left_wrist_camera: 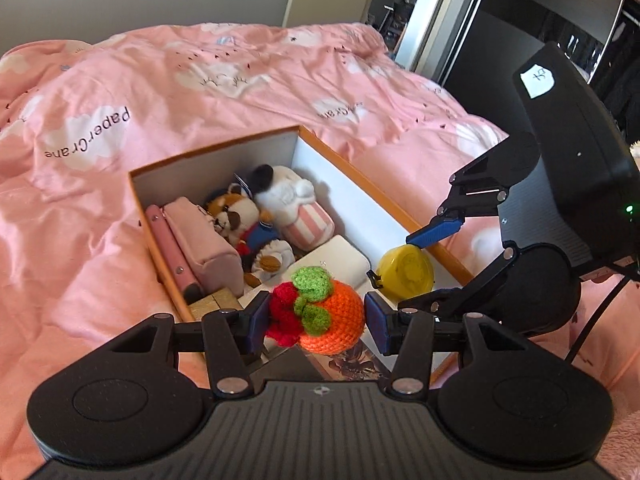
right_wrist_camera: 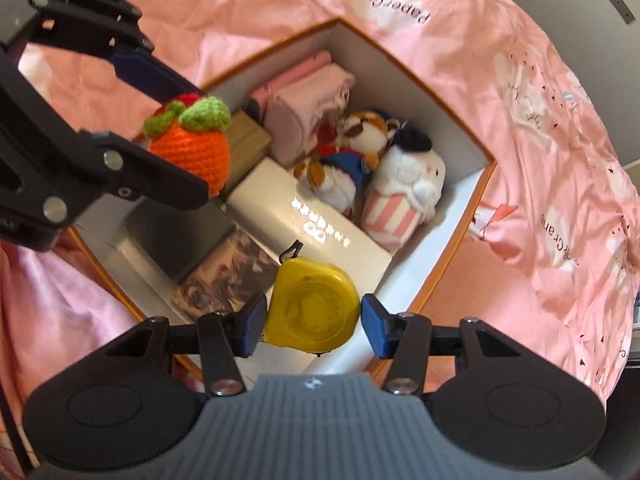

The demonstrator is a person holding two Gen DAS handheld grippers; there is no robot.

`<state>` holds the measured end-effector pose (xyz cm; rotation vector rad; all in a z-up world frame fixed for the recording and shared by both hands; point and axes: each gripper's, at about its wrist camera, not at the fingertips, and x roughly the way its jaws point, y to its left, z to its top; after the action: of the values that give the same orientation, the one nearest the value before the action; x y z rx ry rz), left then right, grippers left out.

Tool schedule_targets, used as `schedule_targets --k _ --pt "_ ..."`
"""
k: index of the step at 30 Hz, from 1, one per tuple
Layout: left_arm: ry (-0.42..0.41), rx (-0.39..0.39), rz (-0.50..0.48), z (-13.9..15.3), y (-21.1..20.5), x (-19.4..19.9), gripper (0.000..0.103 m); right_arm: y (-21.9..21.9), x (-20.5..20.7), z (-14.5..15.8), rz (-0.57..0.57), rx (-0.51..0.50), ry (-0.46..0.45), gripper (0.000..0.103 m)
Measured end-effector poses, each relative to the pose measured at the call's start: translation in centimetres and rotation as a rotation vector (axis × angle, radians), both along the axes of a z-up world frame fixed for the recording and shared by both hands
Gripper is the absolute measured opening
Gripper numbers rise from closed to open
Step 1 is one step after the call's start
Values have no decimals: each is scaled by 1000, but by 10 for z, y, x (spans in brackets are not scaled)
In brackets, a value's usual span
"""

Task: Organize objects
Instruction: 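Carry the crochet fruit and yellow tape measure over the shoebox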

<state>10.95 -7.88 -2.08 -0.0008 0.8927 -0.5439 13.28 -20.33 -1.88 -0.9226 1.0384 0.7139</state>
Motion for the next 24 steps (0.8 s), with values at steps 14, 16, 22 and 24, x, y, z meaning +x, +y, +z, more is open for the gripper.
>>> schedule_targets --k 14,16,22,24 --pt "63 39 -27 -20 -1 27 58 1 30 -48 127 -134 106 53" --pt "71 37 -27 -21 -2 29 58 4 31 -53 160 -152 139 53" --pt "82 43 -27 -23 -4 29 58 13 32 -71 263 -238 124 54" --pt "86 44 -29 -23 -5 29 58 15 35 -70 251 -208 186 54"
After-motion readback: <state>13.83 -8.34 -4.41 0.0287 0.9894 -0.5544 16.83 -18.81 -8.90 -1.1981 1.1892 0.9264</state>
